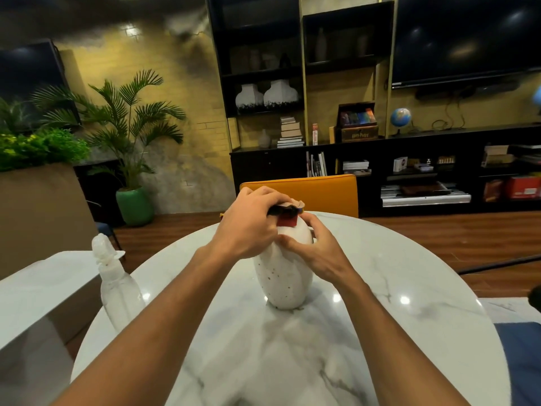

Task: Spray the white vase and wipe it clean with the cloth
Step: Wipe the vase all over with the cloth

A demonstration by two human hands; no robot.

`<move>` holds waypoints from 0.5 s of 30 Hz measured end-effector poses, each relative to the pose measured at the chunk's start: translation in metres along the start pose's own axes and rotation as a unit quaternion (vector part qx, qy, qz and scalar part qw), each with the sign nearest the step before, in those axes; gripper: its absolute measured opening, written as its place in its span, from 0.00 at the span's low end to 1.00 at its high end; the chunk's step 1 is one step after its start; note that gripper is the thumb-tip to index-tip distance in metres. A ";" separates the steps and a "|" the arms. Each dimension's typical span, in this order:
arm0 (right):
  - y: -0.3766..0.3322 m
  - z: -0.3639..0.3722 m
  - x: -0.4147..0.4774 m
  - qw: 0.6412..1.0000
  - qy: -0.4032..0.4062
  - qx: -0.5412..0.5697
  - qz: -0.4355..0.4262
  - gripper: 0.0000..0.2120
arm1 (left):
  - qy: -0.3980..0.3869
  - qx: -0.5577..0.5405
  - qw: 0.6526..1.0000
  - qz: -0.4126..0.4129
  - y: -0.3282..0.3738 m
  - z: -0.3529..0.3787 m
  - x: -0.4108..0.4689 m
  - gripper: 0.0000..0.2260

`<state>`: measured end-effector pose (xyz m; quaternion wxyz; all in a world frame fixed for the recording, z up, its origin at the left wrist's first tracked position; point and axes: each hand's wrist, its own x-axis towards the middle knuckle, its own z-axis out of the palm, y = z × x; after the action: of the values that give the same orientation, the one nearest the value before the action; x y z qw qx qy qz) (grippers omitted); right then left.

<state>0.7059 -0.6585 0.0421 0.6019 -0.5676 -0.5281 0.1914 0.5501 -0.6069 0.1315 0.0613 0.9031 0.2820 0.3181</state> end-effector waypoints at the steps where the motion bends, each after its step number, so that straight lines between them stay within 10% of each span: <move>1: 0.000 0.000 0.000 1.000 0.001 0.000 0.000 0.31 | -0.007 0.000 1.000 0.004 -0.004 -0.002 -0.003 0.16; 15: -0.001 0.001 0.001 1.000 0.001 -0.001 0.005 0.31 | 0.015 -0.017 1.000 0.014 -0.004 0.005 -0.005 0.18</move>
<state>0.7049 -0.6577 0.0426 0.6007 -0.5710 -0.5252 0.1934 0.5484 -0.6062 0.1241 0.0680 0.9009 0.2646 0.3371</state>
